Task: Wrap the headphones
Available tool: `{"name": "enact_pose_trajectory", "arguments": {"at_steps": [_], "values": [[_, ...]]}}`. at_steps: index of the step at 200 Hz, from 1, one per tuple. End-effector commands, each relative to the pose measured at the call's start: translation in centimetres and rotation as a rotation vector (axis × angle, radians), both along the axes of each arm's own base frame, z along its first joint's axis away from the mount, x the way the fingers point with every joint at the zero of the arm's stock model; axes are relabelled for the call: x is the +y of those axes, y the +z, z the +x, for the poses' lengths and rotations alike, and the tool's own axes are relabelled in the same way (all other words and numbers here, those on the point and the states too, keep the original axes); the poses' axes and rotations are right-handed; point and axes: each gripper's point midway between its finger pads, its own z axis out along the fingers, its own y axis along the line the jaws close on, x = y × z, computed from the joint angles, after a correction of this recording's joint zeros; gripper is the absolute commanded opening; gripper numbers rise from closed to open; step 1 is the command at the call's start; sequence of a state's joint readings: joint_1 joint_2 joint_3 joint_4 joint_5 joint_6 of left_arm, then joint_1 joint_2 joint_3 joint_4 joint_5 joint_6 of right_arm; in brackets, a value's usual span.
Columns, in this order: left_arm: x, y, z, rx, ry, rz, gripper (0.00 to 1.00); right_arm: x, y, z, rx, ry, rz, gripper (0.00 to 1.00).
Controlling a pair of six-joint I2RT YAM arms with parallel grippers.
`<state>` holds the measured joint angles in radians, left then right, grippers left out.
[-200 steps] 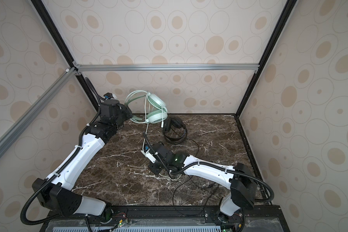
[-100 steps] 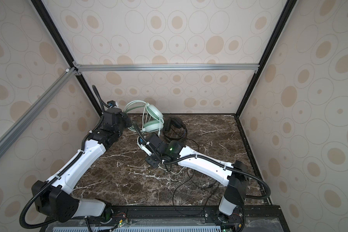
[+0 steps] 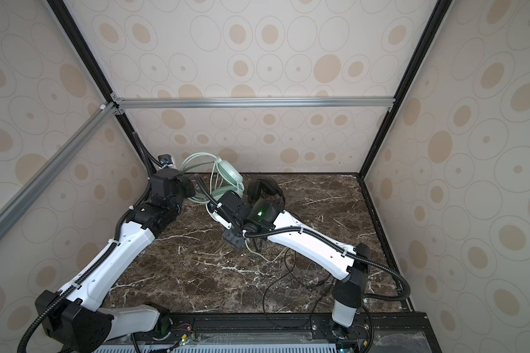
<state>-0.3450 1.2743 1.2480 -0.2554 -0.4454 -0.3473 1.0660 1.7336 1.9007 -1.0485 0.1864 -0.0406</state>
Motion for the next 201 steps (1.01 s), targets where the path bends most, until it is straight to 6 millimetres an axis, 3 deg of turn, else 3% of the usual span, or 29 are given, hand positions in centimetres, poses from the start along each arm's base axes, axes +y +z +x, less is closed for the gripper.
{"name": "enact_pose_trajectory", "arguments": {"at_steps": [1, 33, 55, 90, 151, 179, 201], "values": [[1.5, 0.5, 0.0, -0.009, 0.071, 0.064, 0.00, 0.8, 4.5, -0.9, -0.068, 0.072, 0.088, 0.00], [1.6, 0.1, 0.0, 0.009, 0.075, 0.080, 0.00, 0.5, 5.9, -1.3, -0.073, 0.093, 0.103, 0.00], [1.6, 0.1, -0.1, 0.014, 0.074, 0.084, 0.00, 0.5, 5.7, -1.4, -0.063, 0.098, 0.101, 0.00], [1.2, 0.4, -0.4, 0.010, 0.068, 0.067, 0.00, 0.3, 2.9, -1.3, -0.030, 0.061, 0.064, 0.00], [2.6, 0.5, -1.3, 0.051, 0.162, 0.071, 0.00, -0.8, -2.2, -1.5, 0.075, -0.032, 0.009, 0.00], [2.6, 0.1, -1.4, 0.061, 0.162, 0.090, 0.00, -2.3, -3.6, -1.1, 0.098, -0.096, -0.066, 0.00], [2.7, -0.2, -1.4, 0.067, 0.162, 0.104, 0.00, -4.4, -3.5, -0.4, 0.070, -0.164, -0.140, 0.00]]}}
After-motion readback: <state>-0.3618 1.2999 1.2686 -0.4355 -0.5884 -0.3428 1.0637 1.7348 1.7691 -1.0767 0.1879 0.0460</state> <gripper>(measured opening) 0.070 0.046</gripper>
